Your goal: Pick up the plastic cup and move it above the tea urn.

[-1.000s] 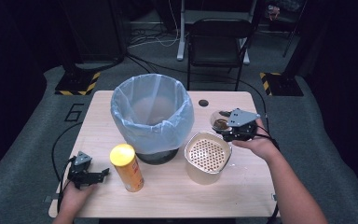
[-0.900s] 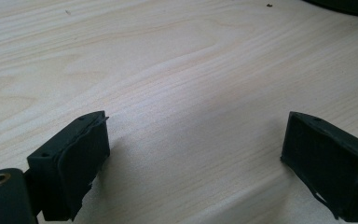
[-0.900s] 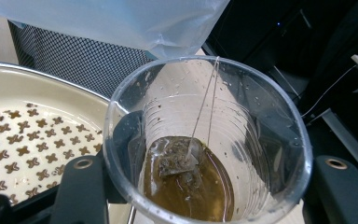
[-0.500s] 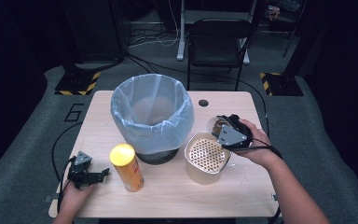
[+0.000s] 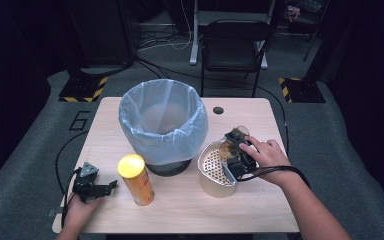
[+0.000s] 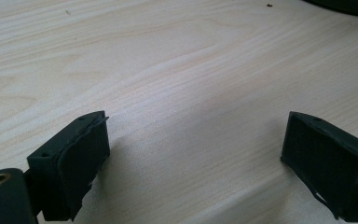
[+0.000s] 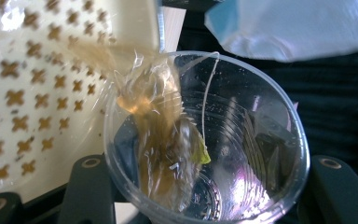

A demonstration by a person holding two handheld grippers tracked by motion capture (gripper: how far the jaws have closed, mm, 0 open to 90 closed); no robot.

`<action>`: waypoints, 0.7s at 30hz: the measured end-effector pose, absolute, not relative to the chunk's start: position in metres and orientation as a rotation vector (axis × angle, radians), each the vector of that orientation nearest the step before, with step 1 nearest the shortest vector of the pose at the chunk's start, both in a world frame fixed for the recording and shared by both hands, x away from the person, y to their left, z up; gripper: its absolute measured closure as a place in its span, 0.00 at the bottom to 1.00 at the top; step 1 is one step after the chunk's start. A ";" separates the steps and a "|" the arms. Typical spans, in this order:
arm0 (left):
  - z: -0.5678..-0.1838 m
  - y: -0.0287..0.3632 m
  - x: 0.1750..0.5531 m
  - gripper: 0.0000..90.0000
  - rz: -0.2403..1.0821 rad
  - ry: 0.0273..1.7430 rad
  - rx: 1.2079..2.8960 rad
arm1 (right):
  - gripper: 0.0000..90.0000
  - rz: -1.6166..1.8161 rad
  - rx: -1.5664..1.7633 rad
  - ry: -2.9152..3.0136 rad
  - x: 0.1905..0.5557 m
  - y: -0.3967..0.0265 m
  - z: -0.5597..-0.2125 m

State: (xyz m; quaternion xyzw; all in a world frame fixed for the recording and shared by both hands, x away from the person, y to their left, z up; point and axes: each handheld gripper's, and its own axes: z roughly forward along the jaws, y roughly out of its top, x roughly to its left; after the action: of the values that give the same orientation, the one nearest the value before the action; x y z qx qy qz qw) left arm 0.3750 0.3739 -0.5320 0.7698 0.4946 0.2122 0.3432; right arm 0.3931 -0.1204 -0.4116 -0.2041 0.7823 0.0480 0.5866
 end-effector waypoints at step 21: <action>-0.532 0.374 0.375 0.08 0.554 1.284 2.001 | 0.46 -0.212 -0.797 1.598 0.372 -0.111 -0.422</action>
State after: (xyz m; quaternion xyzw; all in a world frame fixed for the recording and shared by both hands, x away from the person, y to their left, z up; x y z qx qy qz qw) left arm 0.3750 0.3739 -0.5321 0.7699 0.4941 0.2130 0.3431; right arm 0.3722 -0.1109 -0.4220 -0.3467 0.6957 -0.0922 0.6223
